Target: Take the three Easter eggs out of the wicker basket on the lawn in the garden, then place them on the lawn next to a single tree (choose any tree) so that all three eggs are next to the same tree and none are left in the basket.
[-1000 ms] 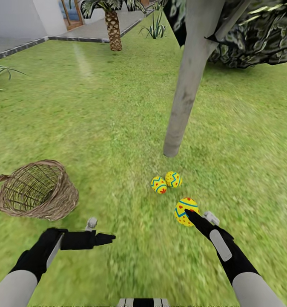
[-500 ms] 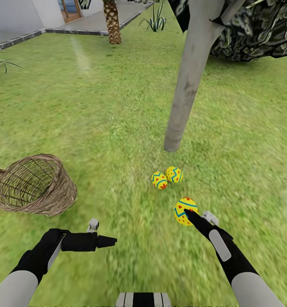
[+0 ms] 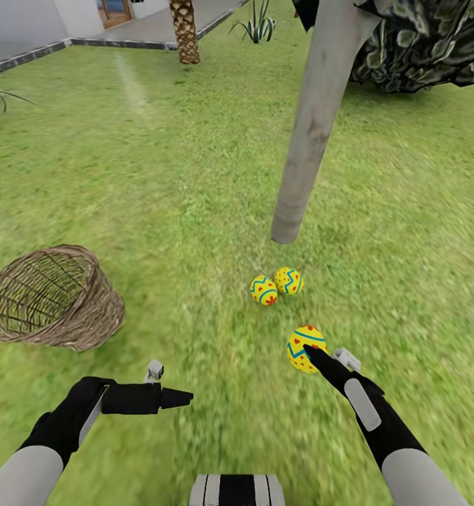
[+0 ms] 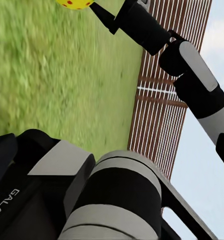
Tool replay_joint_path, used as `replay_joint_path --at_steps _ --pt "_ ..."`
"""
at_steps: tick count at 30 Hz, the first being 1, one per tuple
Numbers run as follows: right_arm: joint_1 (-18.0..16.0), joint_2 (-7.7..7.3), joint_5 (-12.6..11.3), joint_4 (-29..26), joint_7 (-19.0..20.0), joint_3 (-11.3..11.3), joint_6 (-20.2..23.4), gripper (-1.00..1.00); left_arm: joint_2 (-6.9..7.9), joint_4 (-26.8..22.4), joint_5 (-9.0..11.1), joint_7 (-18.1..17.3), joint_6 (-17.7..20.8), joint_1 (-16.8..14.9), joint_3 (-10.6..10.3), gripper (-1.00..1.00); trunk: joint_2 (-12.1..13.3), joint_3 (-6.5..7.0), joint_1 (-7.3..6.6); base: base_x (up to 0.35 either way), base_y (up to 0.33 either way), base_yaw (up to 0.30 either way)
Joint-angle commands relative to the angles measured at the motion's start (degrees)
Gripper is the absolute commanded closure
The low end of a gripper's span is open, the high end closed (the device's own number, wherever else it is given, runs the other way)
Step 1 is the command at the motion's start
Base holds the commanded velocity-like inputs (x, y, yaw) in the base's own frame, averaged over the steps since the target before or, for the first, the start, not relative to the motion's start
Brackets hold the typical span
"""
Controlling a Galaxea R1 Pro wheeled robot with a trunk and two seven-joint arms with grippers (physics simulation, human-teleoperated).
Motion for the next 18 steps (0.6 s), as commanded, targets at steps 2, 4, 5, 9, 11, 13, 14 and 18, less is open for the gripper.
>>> replay_joint_path --at_steps 2,4,5,9,11,13,14,18 --pt "-0.01 0.02 -0.22 -0.1 0.17 -0.19 0.25 1.0 0.01 -0.03 0.11 -0.16 0.6 -0.02 -0.09 -1.0 -0.83 -0.4 0.44 0.0 0.0 0.0" --pt "0.02 0.03 -0.21 -0.07 0.17 -0.19 0.27 1.0 0.02 -0.02 0.11 -0.16 0.6 -0.02 -0.1 -1.0 -1.63 -0.76 0.88 0.0 0.0 0.0" --pt "0.02 0.03 -0.21 -0.06 0.17 -0.18 0.32 1.0 0.04 -0.01 0.11 -0.16 0.6 -0.02 -0.1 -1.0 -2.03 -0.93 1.1 0.0 0.0 0.0" --pt "0.01 0.03 -0.29 0.0 0.14 -0.2 0.28 1.0 0.02 -0.01 0.11 -0.16 0.6 -0.02 -0.13 -1.0 -3.64 -1.65 1.97 0.0 0.0 0.0" --pt "0.01 0.03 -0.3 0.03 0.12 -0.26 0.28 1.0 0.02 -0.01 0.11 -0.16 0.6 -0.02 -0.13 -1.0 -4.44 -2.01 2.41 0.0 0.0 0.0" --pt "0.01 0.03 -0.3 0.04 0.14 -0.27 0.33 1.0 -0.02 -0.01 0.11 -0.16 0.6 -0.02 -0.14 -1.0 -5.24 -2.37 2.85 0.0 0.0 0.0" --pt "0.01 0.03 -0.3 0.03 0.15 -0.28 0.3 1.0 -0.02 -0.01 0.11 -0.16 0.6 -0.02 -0.15 -1.0 -5.64 -2.55 3.07 0.0 0.0 0.0" --pt "0.02 0.03 -0.3 0.04 0.1 -0.28 0.28 1.0 -0.03 -0.03 0.11 -0.16 0.6 -0.02 -0.14 -1.0 -7.25 -3.27 3.95 0.0 0.0 0.0"
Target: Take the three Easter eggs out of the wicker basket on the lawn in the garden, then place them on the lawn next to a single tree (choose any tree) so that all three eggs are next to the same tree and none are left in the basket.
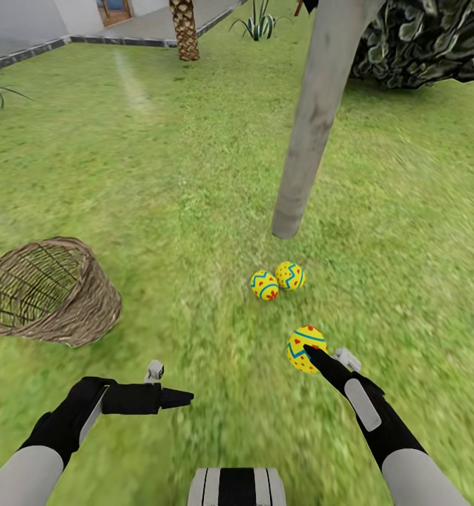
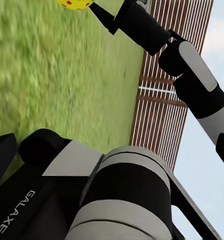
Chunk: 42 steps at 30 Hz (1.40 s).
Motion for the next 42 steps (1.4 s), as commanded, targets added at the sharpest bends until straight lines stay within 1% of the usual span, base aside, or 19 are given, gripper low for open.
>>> replay_joint_path --at_steps 1,23,30,42 --pt "-0.03 0.02 -0.23 -0.04 0.16 -0.18 0.34 1.0 0.02 0.0 0.11 -0.16 0.6 -0.02 -0.12 -1.0 -0.43 -0.22 0.22 0.0 0.0 0.0" --pt "-0.03 0.11 -0.23 0.04 0.15 0.04 0.07 1.0 0.12 0.01 0.19 -0.16 0.6 -0.02 -0.12 -1.0 -9.25 -4.17 5.05 0.0 0.0 0.0" --pt "-0.05 0.11 -0.23 0.04 0.15 0.09 0.01 1.0 0.23 0.01 0.12 -0.16 0.6 0.01 -0.04 -1.0 -9.25 -4.17 5.05 0.013 0.0 0.0" --pt "-0.05 0.16 -0.2 0.12 0.15 0.26 -0.02 1.0 0.12 0.01 -0.02 -0.08 0.6 0.01 -0.05 -1.0 -9.25 -4.17 5.05 0.303 0.0 0.0"
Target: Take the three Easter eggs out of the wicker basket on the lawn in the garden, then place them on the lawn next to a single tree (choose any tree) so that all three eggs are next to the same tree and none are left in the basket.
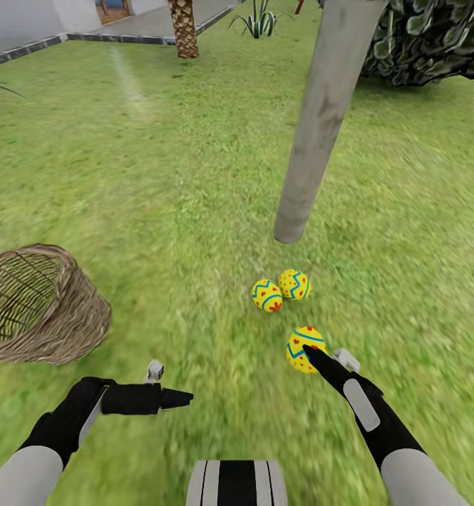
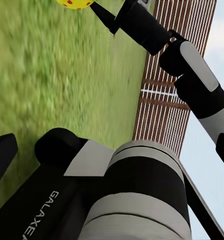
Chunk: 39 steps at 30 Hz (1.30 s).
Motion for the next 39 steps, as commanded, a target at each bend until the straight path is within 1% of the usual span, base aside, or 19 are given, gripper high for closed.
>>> replay_joint_path --at_steps 1,12,19,24,39 --pt "0.0 0.04 -0.2 -0.04 0.17 -0.18 0.34 1.0 0.03 -0.01 0.06 -0.16 0.6 0.0 -0.09 -1.0 -0.01 -0.03 0.02 0.318 0.0 0.0" --pt "-0.01 0.06 -0.26 -0.03 0.08 -0.21 0.34 1.0 -0.02 -0.01 0.17 -0.24 0.6 0.02 -0.09 -1.0 -0.01 -0.03 0.02 0.291 -0.043 0.0" --pt "-0.01 0.0 -0.26 -0.03 0.14 -0.29 0.34 1.0 0.1 -0.01 0.29 -0.24 0.64 0.02 -0.09 -1.0 -0.01 -0.03 0.02 0.042 -0.002 0.0" --pt "0.0 -0.03 -0.18 -0.03 0.09 -0.43 0.34 1.0 0.11 -0.01 0.3 -0.25 0.6 0.0 -0.09 -1.0 -1.96 -0.94 1.09 0.0 0.0 0.0" --pt "0.01 0.06 0.08 -0.03 0.17 0.0 0.34 1.0 0.03 -0.01 0.31 -0.25 0.6 0.02 -0.09 -1.0 -2.16 -4.26 1.48 0.0 0.0 0.0"
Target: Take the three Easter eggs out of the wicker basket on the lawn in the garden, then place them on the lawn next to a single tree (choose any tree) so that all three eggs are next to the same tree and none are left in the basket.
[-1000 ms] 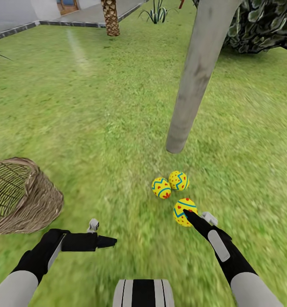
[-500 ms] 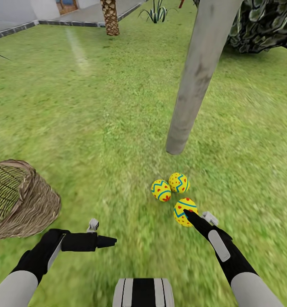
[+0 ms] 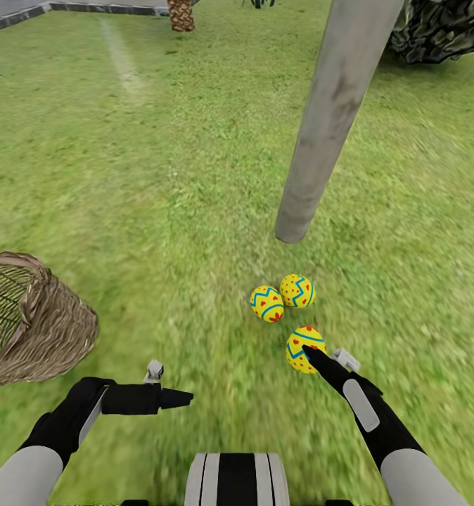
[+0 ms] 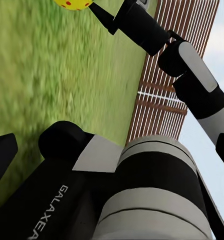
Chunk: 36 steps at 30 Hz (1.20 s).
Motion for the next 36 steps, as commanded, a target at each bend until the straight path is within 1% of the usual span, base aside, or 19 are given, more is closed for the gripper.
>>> replay_joint_path --at_steps 1,6,12,18,29,36 --pt "-0.01 0.02 -0.19 -0.05 0.17 -0.18 0.34 1.0 0.03 -0.01 0.11 -0.15 0.6 -0.01 -0.09 -1.0 -0.01 -0.04 -0.01 0.0 0.0 0.0" --pt "-0.03 0.02 -0.07 -0.05 0.16 -0.17 0.34 1.0 0.05 -0.01 -0.01 -0.15 0.62 -0.04 -0.09 -1.0 -0.01 -0.04 -0.01 0.028 0.0 0.0" --pt "-0.03 0.02 -0.01 -0.05 0.17 -0.17 0.34 1.0 0.03 -0.01 -0.06 -0.15 0.68 0.0 -0.09 -1.0 -0.01 -0.04 -0.01 0.225 0.0 0.0" --pt "-0.03 0.02 0.04 -0.05 0.17 -0.17 0.34 1.0 0.01 -0.01 0.02 -0.08 0.68 -0.03 -0.09 -1.0 -0.01 -0.04 -0.01 0.018 0.0 0.0" --pt "-0.04 0.02 0.12 -0.05 0.17 -0.09 0.34 1.0 0.03 -0.01 0.03 -0.07 0.66 -0.03 -0.09 -1.0 -0.16 -2.47 0.27 0.0 0.0 0.0" --pt "-0.04 0.02 0.12 -0.05 0.17 0.0 0.34 1.0 0.04 -0.01 -0.06 -0.15 0.6 0.0 -0.09 -1.0 -0.16 -2.47 0.27 0.043 0.0 0.0"
